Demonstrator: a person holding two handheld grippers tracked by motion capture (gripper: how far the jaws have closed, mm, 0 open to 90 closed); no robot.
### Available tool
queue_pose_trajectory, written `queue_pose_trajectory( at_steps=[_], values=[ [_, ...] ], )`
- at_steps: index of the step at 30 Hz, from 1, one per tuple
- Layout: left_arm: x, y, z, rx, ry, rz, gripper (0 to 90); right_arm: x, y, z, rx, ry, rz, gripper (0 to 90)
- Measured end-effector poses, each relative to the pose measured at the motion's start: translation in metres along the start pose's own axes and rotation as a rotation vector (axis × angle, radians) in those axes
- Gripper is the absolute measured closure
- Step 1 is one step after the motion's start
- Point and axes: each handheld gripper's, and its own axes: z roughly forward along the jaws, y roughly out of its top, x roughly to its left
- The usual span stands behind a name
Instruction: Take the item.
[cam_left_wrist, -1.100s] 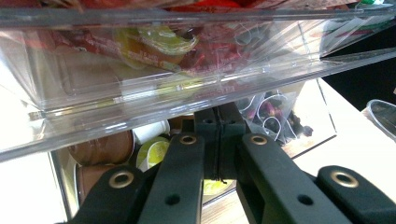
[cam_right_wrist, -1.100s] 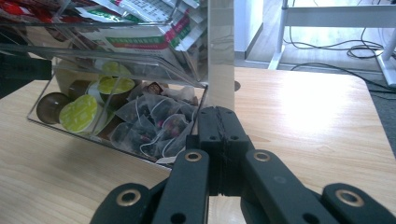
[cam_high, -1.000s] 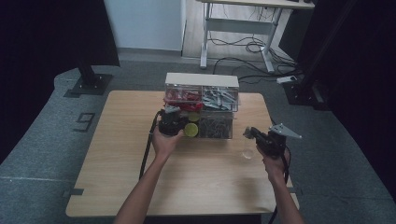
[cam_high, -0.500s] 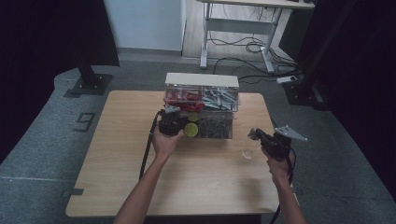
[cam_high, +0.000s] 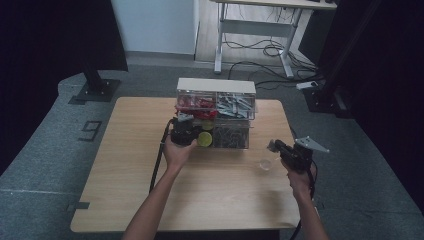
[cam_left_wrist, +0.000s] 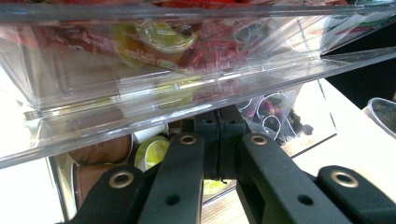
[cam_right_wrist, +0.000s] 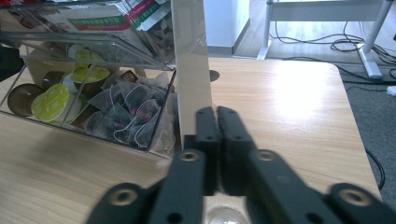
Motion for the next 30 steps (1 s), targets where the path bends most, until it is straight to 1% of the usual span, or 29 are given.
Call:
queue_pose_trajectory(
  at_steps=[1, 3, 5, 10, 16, 20, 25, 30],
  values=[
    [0.000, 0.000, 0.000, 0.000, 0.000, 0.000, 89.5, 0.000, 0.000, 0.000, 0.001, 0.001, -0.006, 77.9],
    [0.000, 0.000, 0.000, 0.001, -0.001, 0.000, 89.5, 0.001, -0.001, 0.000, -0.002, -0.006, -0.019, 75.0],
    [0.000, 0.000, 0.001, 0.002, -0.002, 0.000, 89.6, 0.001, -0.001, -0.001, -0.008, -0.011, -0.019, 71.7],
    [-0.001, -0.001, 0.001, 0.002, -0.004, -0.001, 89.6, 0.002, -0.004, -0.005, -0.018, -0.018, -0.016, 67.7],
    [0.000, -0.001, 0.001, 0.001, -0.004, -0.003, 89.9, 0.002, -0.012, -0.011, -0.039, 0.000, 0.002, 64.8],
    [-0.001, -0.002, 0.001, 0.002, -0.003, 0.000, 90.0, 0.005, -0.020, -0.017, -0.057, 0.016, 0.008, 63.3],
    [-0.002, -0.003, 0.000, 0.003, -0.003, 0.002, 90.0, 0.011, -0.030, -0.023, -0.061, 0.035, 0.005, 63.3],
    [-0.002, -0.005, 0.000, 0.005, -0.009, -0.001, 90.0, 0.013, -0.037, -0.027, -0.060, 0.051, 0.006, 63.3]
  ],
)
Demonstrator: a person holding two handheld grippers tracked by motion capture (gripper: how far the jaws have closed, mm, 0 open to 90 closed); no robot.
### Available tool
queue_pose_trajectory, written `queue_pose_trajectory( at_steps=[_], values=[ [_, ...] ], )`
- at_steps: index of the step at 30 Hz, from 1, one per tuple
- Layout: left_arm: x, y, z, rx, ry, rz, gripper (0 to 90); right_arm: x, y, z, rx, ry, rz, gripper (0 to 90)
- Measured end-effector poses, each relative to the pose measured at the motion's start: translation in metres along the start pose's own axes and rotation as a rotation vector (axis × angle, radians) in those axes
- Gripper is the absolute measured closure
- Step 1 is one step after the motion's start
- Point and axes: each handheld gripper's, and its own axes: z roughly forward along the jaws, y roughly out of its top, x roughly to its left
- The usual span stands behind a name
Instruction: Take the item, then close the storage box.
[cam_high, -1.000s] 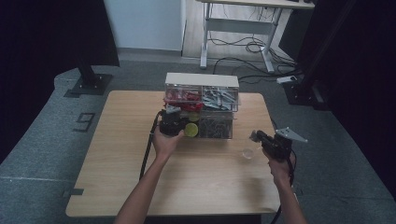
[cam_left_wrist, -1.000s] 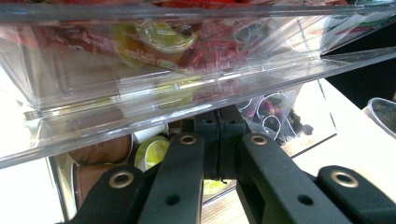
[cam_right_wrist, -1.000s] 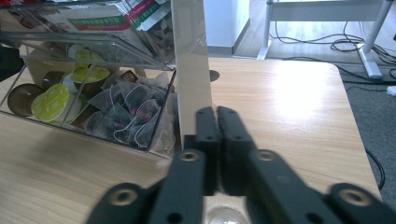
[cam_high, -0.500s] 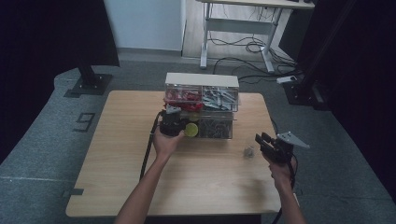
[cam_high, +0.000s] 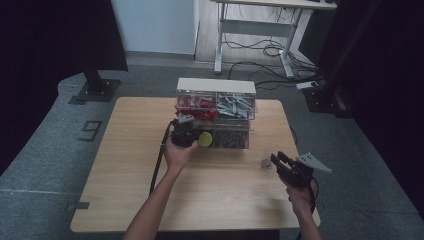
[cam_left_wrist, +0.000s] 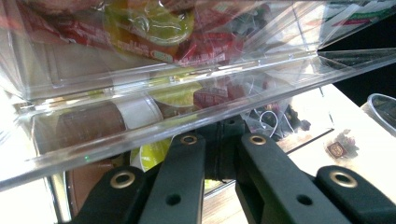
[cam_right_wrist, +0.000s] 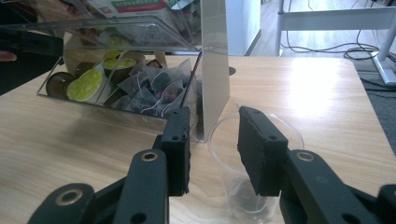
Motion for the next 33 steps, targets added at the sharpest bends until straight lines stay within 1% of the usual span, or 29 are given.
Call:
queue_pose_trajectory(
  at_steps=[4, 11, 18, 20, 27, 33],
  values=[
    [0.000, -0.003, 0.000, -0.001, -0.002, 0.002, 90.0, 0.000, -0.004, -0.002, 0.003, 0.011, 0.004, 63.3],
    [-0.001, -0.005, -0.003, -0.004, -0.009, 0.000, 90.0, -0.002, -0.014, -0.006, 0.002, 0.027, 0.025, 63.3],
    [-0.001, -0.009, -0.005, -0.004, -0.016, 0.002, 90.0, -0.004, -0.020, -0.011, 0.005, 0.025, 0.027, 63.3],
    [-0.001, -0.011, -0.005, -0.005, -0.022, -0.005, 90.0, -0.005, -0.021, -0.012, 0.007, 0.023, 0.024, 63.3],
    [0.001, -0.018, -0.006, 0.000, -0.028, -0.011, 90.0, -0.005, -0.027, -0.017, 0.018, 0.023, 0.019, 63.3],
    [0.004, -0.024, -0.006, 0.005, -0.027, -0.023, 90.0, -0.005, -0.033, -0.018, 0.036, 0.027, 0.019, 63.3]
  ],
)
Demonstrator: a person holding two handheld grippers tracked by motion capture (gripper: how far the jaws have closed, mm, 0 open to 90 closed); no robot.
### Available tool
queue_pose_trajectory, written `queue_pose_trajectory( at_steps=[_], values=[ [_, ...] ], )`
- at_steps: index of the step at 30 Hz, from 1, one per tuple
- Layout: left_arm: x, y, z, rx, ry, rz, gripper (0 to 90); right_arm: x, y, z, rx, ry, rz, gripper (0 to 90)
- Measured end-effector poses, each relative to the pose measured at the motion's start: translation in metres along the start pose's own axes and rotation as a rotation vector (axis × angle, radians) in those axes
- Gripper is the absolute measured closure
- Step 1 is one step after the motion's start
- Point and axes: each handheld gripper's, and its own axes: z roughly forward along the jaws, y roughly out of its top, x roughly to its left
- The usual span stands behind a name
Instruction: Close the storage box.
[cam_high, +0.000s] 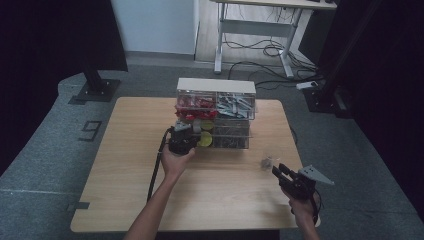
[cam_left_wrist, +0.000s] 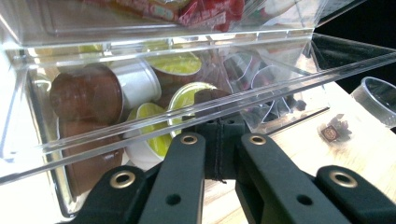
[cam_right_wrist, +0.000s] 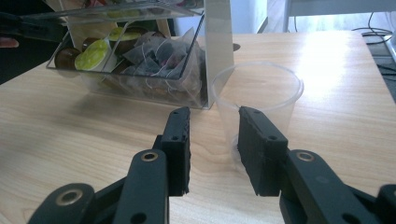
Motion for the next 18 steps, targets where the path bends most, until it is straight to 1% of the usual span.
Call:
queue_pose_trajectory(
  at_steps=[18],
  values=[
    [0.005, -0.017, 0.005, 0.021, -0.003, -0.021, 90.0, 0.002, -0.007, 0.002, 0.024, 0.008, -0.004, 63.3]
  ],
)
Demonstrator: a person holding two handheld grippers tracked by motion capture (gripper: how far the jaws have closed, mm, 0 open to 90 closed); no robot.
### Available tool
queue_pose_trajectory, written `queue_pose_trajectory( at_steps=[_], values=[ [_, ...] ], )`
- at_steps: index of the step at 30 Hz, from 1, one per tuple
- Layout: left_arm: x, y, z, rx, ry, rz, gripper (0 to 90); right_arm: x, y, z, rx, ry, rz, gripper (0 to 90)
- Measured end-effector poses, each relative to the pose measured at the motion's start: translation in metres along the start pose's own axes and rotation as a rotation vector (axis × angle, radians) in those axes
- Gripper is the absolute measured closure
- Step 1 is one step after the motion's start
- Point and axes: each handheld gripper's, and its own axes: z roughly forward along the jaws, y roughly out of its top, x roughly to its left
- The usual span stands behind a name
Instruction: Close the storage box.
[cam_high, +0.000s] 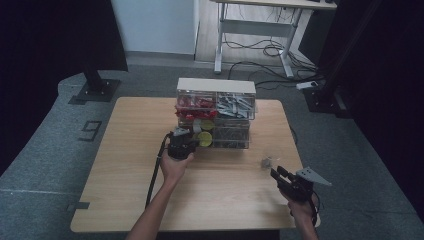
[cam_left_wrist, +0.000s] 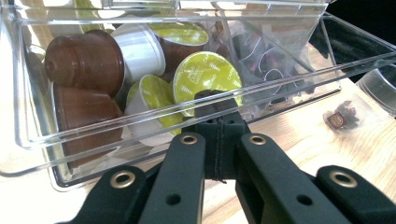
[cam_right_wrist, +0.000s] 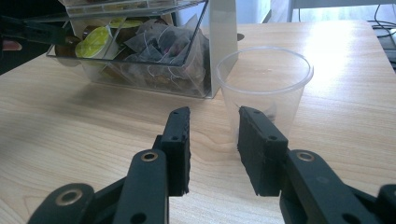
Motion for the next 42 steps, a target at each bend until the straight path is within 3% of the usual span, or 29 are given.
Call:
queue_pose_trajectory(
  at_steps=[42],
  values=[
    [0.007, -0.025, 0.011, 0.042, -0.011, -0.028, 90.0, -0.001, -0.008, 0.004, 0.036, 0.007, 0.008, 62.6]
  ],
)
